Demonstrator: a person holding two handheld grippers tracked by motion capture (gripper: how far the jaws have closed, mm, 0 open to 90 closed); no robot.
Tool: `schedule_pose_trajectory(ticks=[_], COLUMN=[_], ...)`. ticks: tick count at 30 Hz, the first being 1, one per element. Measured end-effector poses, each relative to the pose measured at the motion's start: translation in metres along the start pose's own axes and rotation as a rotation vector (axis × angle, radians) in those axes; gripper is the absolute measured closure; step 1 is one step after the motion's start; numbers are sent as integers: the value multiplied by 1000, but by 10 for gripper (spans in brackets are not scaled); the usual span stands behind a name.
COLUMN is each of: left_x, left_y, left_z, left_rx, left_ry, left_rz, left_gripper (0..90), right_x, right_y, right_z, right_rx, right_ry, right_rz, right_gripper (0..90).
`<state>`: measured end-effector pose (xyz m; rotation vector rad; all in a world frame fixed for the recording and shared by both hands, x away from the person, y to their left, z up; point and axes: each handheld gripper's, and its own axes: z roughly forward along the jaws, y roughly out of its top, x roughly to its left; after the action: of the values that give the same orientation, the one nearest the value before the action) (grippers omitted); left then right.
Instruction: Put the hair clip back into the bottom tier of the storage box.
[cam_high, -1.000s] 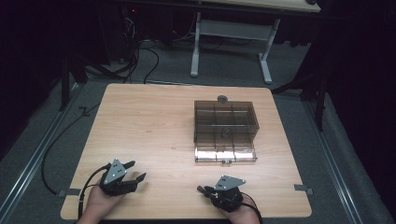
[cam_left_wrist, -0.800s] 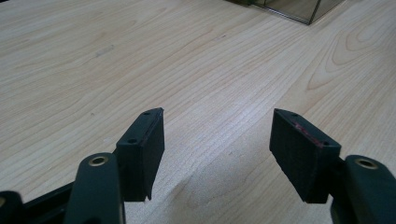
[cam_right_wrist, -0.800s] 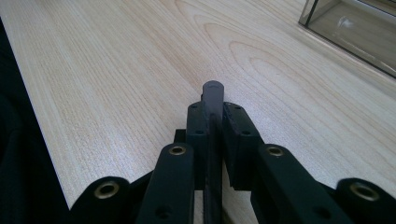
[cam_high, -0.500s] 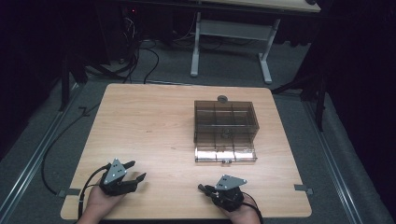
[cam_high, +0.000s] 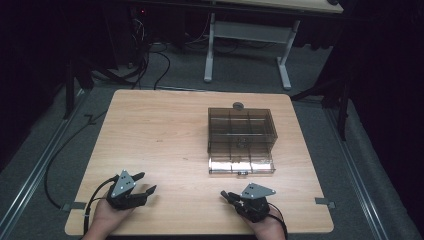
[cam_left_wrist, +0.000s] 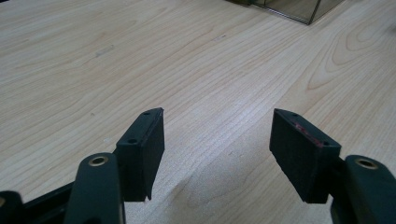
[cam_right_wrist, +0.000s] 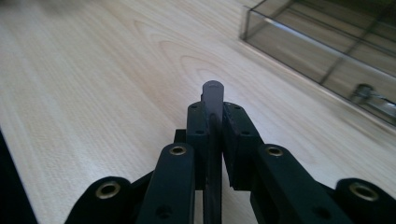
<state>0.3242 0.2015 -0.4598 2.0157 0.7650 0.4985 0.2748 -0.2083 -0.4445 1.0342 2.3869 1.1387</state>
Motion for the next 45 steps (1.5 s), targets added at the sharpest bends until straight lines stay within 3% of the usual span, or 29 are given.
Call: schedule_pose_trajectory(ticks=[15, 28, 45], left_x=[0, 0, 0], left_y=[0, 0, 0], left_z=[0, 0, 0], left_rx=[-1, -1, 0], left_ry=[1, 0, -1], left_rz=[0, 0, 1], left_gripper=[359, 359, 359], right_x=[-28, -46, -51], right_y=[-15, -28, -33], right_z=[-22, -31, -27], right_rx=[-18, 12, 38], right_ry=[-112, -195, -211], right_rz=[93, 169, 203], right_gripper=[820, 820, 816])
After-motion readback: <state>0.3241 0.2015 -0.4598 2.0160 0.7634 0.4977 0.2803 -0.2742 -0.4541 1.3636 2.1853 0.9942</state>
